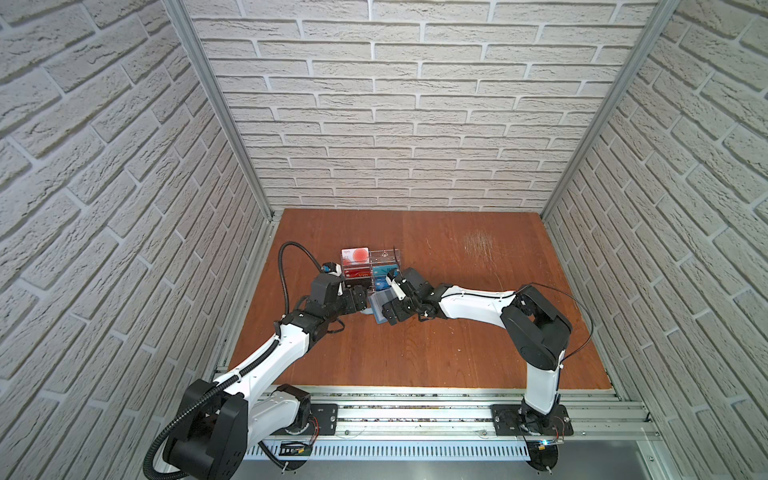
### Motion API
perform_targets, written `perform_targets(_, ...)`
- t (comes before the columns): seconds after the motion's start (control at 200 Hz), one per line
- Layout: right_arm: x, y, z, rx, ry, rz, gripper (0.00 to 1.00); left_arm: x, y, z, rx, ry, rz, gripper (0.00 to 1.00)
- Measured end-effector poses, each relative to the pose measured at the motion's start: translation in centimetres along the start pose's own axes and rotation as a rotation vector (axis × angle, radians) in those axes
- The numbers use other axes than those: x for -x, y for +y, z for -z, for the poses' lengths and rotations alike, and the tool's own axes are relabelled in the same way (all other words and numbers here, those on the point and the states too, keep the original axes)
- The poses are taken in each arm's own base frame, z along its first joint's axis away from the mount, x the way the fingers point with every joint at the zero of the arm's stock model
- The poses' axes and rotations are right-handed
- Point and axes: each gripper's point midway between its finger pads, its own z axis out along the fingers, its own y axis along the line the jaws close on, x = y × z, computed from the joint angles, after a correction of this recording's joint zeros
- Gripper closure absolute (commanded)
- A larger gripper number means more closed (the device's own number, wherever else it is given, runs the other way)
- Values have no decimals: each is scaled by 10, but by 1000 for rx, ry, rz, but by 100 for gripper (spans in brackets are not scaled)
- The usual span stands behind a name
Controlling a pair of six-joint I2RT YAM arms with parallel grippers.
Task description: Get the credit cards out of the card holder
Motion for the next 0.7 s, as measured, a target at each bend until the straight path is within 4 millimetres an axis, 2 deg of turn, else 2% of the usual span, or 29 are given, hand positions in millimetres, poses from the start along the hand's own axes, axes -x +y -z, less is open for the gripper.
perform_targets(0.15, 2, -5, 1, -30, 2, 1, 0, 0, 15, -4, 7, 20, 80, 2)
perform_targets(0.295, 2, -9, 1, -57, 3, 1, 0, -5, 22, -6, 1, 34, 126, 2)
perform_targets(0.535, 4, -25, 3, -88, 9, -22, 1, -6, 16, -1, -58, -14, 145, 2)
perform_targets(0.7, 6, -37, 3, -96, 10, -52, 12, -5, -1, -1, -141, -24, 128, 2)
